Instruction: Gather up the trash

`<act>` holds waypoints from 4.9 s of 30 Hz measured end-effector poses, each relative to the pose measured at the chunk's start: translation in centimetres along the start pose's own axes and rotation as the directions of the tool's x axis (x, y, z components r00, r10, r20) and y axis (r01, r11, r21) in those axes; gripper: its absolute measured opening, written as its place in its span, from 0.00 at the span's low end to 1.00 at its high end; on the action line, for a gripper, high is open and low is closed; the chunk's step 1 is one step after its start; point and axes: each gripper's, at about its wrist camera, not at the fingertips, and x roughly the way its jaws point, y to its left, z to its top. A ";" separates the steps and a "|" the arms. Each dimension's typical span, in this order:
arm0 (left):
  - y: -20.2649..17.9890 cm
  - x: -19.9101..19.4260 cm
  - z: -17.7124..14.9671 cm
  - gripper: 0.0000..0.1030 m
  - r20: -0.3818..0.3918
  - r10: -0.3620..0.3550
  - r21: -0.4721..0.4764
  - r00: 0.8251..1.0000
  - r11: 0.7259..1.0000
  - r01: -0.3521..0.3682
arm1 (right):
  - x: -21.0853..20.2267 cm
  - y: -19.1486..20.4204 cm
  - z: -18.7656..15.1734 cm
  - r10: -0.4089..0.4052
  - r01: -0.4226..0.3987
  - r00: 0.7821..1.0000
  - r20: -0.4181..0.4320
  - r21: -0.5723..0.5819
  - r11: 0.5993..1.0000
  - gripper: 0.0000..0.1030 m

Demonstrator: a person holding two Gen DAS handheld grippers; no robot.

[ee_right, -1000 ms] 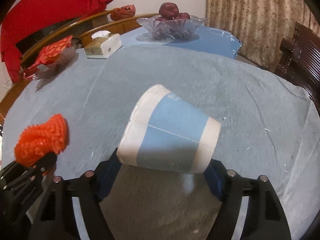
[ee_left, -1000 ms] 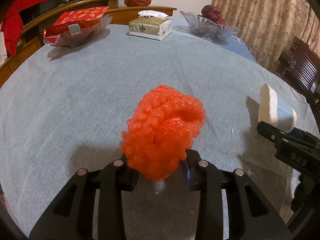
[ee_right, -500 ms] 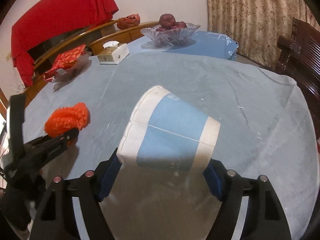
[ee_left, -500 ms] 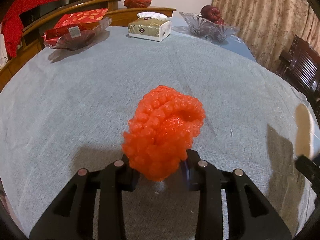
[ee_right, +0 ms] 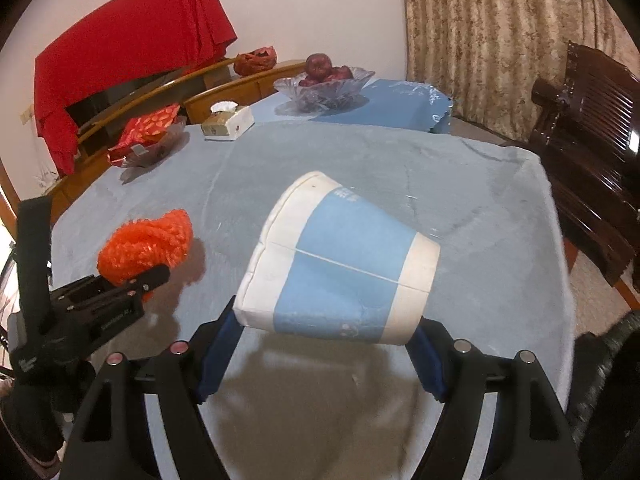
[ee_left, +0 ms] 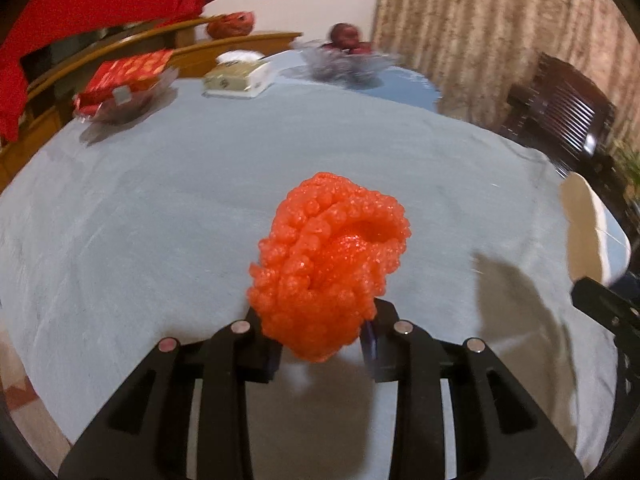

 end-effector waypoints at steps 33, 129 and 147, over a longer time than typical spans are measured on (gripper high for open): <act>-27.6 -12.9 -4.3 0.31 0.025 -0.436 0.389 0.900 0.834 0.392 | -22.8 -16.4 -9.3 -0.342 0.295 0.927 0.155 0.263 0.919 0.73; -26.3 -22.5 -5.1 0.92 0.066 -0.468 0.406 0.881 0.819 0.404 | -32.0 -14.8 -10.4 -0.397 0.338 0.905 0.154 0.305 0.890 0.94; -25.7 -23.1 -4.6 0.92 0.085 -0.468 0.405 0.880 0.823 0.399 | -31.9 -14.3 -10.0 -0.394 0.337 0.905 0.160 0.294 0.895 0.94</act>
